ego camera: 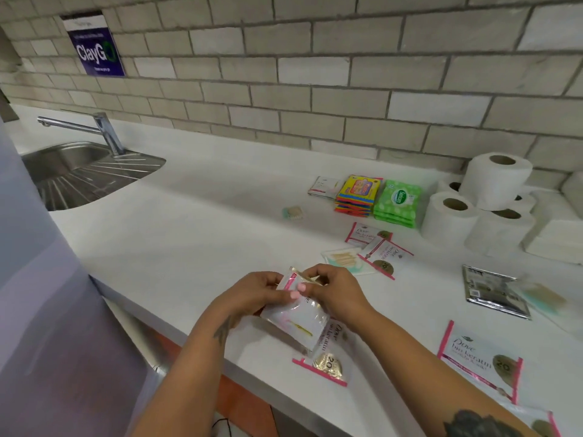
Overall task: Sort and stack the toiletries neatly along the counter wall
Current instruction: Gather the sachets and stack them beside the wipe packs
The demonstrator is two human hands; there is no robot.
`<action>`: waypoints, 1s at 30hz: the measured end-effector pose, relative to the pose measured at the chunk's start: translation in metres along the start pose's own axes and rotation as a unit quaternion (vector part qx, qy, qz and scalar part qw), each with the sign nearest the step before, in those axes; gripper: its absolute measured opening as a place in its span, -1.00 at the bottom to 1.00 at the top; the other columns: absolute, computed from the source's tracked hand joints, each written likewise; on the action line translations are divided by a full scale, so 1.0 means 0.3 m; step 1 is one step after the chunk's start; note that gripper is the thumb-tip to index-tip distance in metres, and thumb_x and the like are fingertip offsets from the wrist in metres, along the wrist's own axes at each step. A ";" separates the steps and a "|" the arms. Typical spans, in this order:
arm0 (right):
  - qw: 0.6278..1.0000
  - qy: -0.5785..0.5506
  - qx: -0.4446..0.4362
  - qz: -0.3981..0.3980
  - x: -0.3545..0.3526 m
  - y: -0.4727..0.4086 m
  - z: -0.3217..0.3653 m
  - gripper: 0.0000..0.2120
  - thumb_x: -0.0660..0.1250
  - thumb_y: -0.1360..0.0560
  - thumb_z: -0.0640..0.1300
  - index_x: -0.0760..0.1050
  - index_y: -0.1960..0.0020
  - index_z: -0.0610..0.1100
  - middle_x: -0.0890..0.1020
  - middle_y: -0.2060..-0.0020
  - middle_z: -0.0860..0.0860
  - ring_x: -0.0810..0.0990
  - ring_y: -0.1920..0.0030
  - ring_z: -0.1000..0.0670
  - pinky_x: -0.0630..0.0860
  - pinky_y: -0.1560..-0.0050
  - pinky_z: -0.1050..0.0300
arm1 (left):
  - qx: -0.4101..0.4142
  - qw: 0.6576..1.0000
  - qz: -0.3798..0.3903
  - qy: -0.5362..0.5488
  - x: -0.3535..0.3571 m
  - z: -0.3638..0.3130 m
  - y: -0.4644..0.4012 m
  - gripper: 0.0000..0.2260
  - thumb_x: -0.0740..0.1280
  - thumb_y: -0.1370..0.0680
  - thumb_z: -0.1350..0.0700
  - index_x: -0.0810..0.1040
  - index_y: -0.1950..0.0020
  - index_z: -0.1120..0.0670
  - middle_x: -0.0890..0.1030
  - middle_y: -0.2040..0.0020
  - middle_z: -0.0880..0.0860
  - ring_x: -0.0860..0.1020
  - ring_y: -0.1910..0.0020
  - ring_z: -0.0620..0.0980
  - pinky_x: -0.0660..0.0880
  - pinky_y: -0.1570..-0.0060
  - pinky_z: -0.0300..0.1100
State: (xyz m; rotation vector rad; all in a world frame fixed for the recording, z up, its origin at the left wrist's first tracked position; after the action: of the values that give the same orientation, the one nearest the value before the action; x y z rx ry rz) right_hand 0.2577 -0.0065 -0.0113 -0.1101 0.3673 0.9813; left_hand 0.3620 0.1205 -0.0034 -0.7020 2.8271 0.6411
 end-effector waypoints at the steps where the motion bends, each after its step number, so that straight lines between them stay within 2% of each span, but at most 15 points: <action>1: 1.000 -0.003 -0.001 0.003 -0.002 -0.003 0.004 -0.83 0.51 -0.36 -0.06 0.61 0.09 -0.04 0.54 0.41 0.07 0.41 0.53 0.22 0.34 0.38 0.24 | 0.003 1.000 0.014 -0.013 0.007 -0.010 -0.007 -0.70 0.52 -0.37 0.02 0.63 -0.06 0.06 0.70 0.03 0.08 0.66 0.02 0.05 0.59 -0.01 -0.13; 4: 1.000 -0.009 -0.004 -0.008 -0.023 0.003 0.018 -0.84 0.54 -0.32 -0.10 0.58 0.17 -0.01 0.51 0.45 0.07 0.44 0.46 0.15 0.37 0.34 0.23 | 0.016 0.999 0.032 -0.034 0.035 -0.028 -0.031 -0.69 0.53 -0.35 0.06 0.63 -0.05 0.11 0.69 0.01 0.09 0.65 -0.03 0.09 0.54 -0.15 -0.02; 8: 0.999 -0.015 0.002 -0.029 -0.095 0.027 0.003 -0.86 0.51 -0.36 -0.05 0.54 0.18 0.01 0.52 0.45 0.07 0.42 0.50 0.19 0.32 0.38 0.25 | 0.026 0.999 0.030 -0.002 0.097 -0.040 -0.059 -0.74 0.52 -0.37 0.10 0.64 -0.03 0.09 0.70 0.04 0.06 0.66 0.01 0.07 0.56 -0.11 -0.03; 11: 0.995 0.000 0.011 -0.095 -0.201 0.052 -0.030 -0.86 0.39 -0.46 0.03 0.54 0.20 -0.02 0.56 0.32 0.08 0.50 0.29 0.11 0.38 0.24 0.22 | 0.039 0.998 0.020 0.041 0.161 -0.063 -0.076 -0.76 0.50 -0.38 0.16 0.63 -0.03 0.07 0.70 0.05 0.05 0.67 0.04 0.05 0.59 -0.05 -0.05; 13: 0.986 0.062 0.020 -0.154 -0.298 0.074 -0.057 -0.80 0.32 -0.51 0.04 0.54 0.15 -0.09 0.56 0.24 0.09 0.51 0.18 0.07 0.36 0.21 0.23 | 0.057 0.995 0.020 0.078 0.205 -0.078 -0.090 -0.73 0.48 -0.40 0.21 0.60 -0.08 0.10 0.69 0.00 0.09 0.66 0.01 0.08 0.58 -0.05 -0.02; 16: 0.955 0.179 0.074 -0.227 -0.458 0.096 -0.152 -0.79 0.33 -0.50 -0.03 0.56 -0.06 -0.12 0.59 -0.02 -0.03 0.55 -0.05 -0.06 0.38 0.05 0.18 | 0.059 0.988 0.003 0.145 0.259 -0.087 -0.113 -0.64 0.49 -0.38 0.25 0.56 -0.15 0.17 0.67 -0.05 0.16 0.63 -0.04 0.17 0.55 -0.10 0.09; 19: 0.902 0.316 0.157 -0.247 -0.592 0.104 -0.278 -0.58 0.31 -0.50 0.01 0.44 -0.29 -0.15 0.48 -0.25 -0.15 0.43 -0.27 -0.17 0.36 -0.26 0.03 | 0.045 0.982 -0.029 0.179 0.297 -0.082 -0.130 -0.66 0.47 -0.37 0.17 0.58 -0.13 0.15 0.67 -0.02 0.18 0.63 -0.02 0.23 0.52 -0.07 0.26; 21: 0.861 0.391 0.215 -0.243 -0.647 0.120 -0.329 -0.46 0.25 -0.50 0.11 0.34 -0.37 -0.18 0.39 -0.34 -0.18 0.30 -0.36 -0.21 0.27 -0.36 -0.10 | 0.036 0.982 -0.043 0.181 0.318 -0.080 -0.134 -0.71 0.43 -0.39 0.13 0.59 -0.10 0.14 0.67 0.00 0.22 0.62 -0.01 0.29 0.51 -0.01 0.33; 23: 0.844 0.407 0.260 -0.234 -0.672 0.138 -0.359 -0.43 0.21 -0.51 0.16 0.33 -0.34 -0.21 0.38 -0.33 -0.20 0.30 -0.36 -0.23 0.25 -0.35 -0.14 | 0.024 0.981 -0.050 0.187 0.336 -0.076 -0.138 -0.78 0.39 -0.46 0.16 0.59 -0.09 0.17 0.66 0.01 0.25 0.63 0.04 0.29 0.52 -0.02 0.30; 25: 0.847 0.404 0.261 -0.226 -0.671 0.149 -0.379 -0.46 0.24 -0.48 0.17 0.40 -0.27 -0.21 0.49 -0.22 -0.19 0.42 -0.26 -0.21 0.38 -0.28 -0.12 | 0.014 0.980 -0.054 0.193 0.351 -0.071 -0.141 -0.83 0.33 -0.52 0.22 0.56 -0.09 0.19 0.67 0.04 0.24 0.64 0.14 0.21 0.58 0.02 0.17; 28: 0.863 0.379 0.233 -0.239 -0.652 0.163 -0.383 -0.51 0.33 -0.47 0.10 0.39 -0.23 -0.21 0.55 -0.14 -0.16 0.50 -0.17 -0.18 0.48 -0.16 -0.09 | 0.015 0.979 -0.061 0.192 0.362 -0.068 -0.147 -0.90 0.30 -0.53 0.24 0.56 -0.02 0.18 0.67 0.22 0.14 0.63 0.30 0.11 0.60 0.29 -0.04; 30: 0.865 0.379 0.212 -0.252 -0.641 0.171 -0.367 -0.57 0.34 -0.48 0.03 0.40 -0.21 -0.23 0.54 -0.15 -0.15 0.51 -0.16 -0.17 0.48 -0.14 -0.05 | 0.011 0.978 -0.068 0.197 0.363 -0.063 -0.150 -0.94 0.29 -0.53 0.25 0.55 0.04 0.18 0.64 0.35 0.09 0.61 0.40 0.08 0.55 0.38 -0.10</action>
State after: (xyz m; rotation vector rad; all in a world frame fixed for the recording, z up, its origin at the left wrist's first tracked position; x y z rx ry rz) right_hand 0.0911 -0.1582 -0.0424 -0.1791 1.2083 0.2778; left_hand 0.2870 0.0316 -0.0303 -1.1166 3.0916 0.4934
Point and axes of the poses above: each hand's wrist, its own y-axis away from the middle knuckle, its own x-axis out of the palm, z = x × y, the point moved 4 cm from there along -y, towards the middle knuckle
